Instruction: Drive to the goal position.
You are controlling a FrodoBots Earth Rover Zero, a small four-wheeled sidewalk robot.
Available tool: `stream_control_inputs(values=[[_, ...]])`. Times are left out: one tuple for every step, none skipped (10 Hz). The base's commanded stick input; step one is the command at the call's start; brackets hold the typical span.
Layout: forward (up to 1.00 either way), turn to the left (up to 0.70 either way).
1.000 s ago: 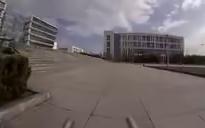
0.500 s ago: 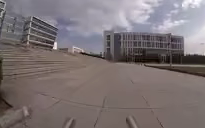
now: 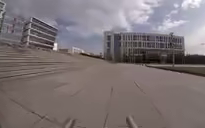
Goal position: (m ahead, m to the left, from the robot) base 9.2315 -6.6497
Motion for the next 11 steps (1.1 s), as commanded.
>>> stream_control_inputs(values=[[1.00,0.00],[1.00,0.00],[1.00,0.00],[1.00,0.00],[1.00,0.00],[1.00,0.00],[1.00,0.00],[1.00,0.00],[1.00,0.00],[1.00,0.00],[1.00,0.00]])
